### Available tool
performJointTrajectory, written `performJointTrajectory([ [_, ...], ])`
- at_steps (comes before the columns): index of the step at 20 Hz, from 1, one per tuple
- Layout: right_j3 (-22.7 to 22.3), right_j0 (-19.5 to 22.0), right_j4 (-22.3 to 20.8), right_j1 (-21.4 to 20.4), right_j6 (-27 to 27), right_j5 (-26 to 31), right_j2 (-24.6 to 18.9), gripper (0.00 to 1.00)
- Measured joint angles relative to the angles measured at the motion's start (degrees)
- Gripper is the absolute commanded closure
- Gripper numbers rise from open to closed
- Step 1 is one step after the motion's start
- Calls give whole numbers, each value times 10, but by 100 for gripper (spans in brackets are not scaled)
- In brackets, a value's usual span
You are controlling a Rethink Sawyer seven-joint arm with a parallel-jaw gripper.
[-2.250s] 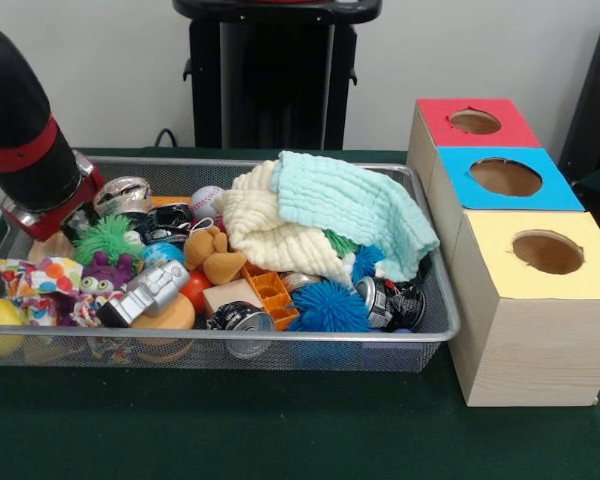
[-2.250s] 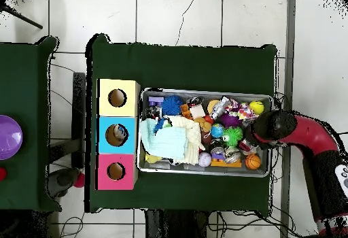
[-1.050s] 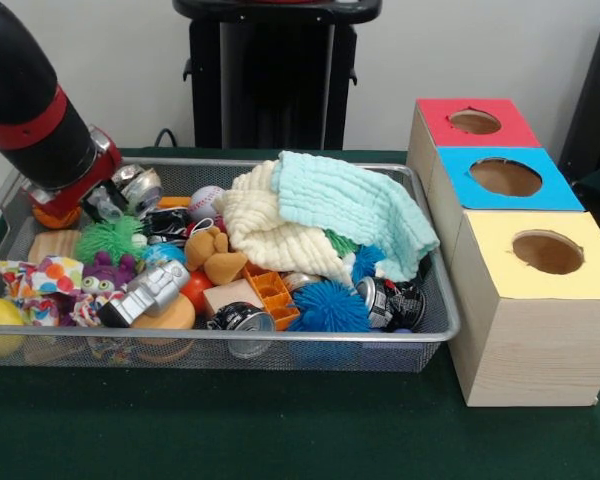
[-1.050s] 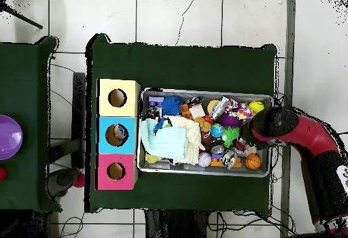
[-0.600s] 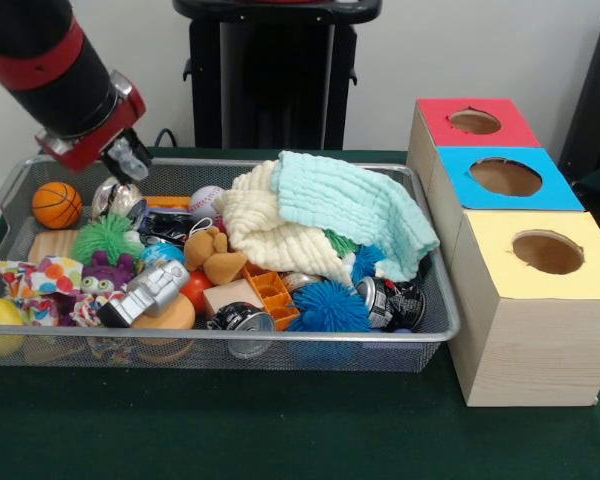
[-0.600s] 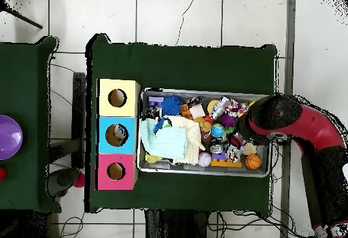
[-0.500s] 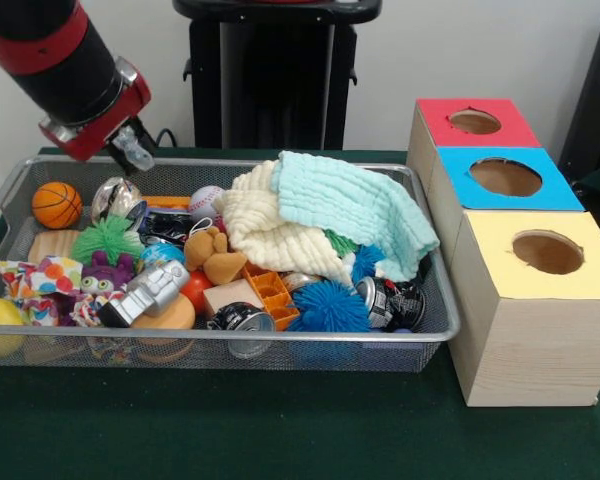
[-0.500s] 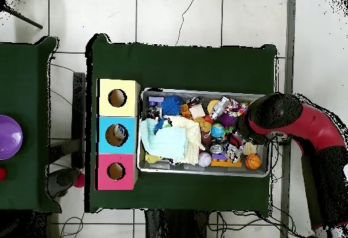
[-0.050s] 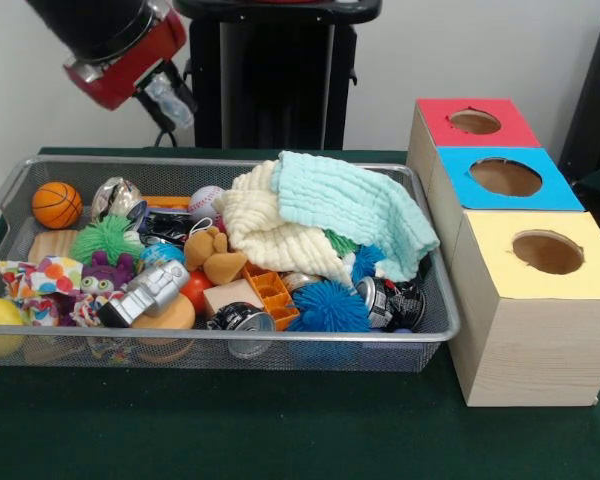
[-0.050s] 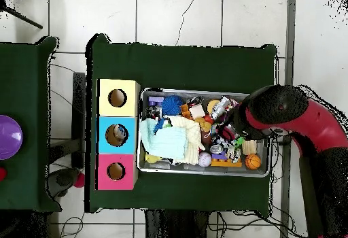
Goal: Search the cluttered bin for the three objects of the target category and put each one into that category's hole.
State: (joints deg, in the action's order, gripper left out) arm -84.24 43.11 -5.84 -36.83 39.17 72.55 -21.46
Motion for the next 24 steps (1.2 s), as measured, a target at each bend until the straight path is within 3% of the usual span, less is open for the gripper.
performJointTrajectory([
  [5, -30, -33, 63, -26, 42, -39, 20, 100],
  [13, -111, -91, 172, -57, 130, -216, 24, 100],
  [14, -139, -95, 201, -61, 140, -279, 11, 100],
  [18, -196, -87, 246, -60, 142, -398, -24, 100],
  [24, -271, -47, 285, -51, 142, -492, -93, 100],
])
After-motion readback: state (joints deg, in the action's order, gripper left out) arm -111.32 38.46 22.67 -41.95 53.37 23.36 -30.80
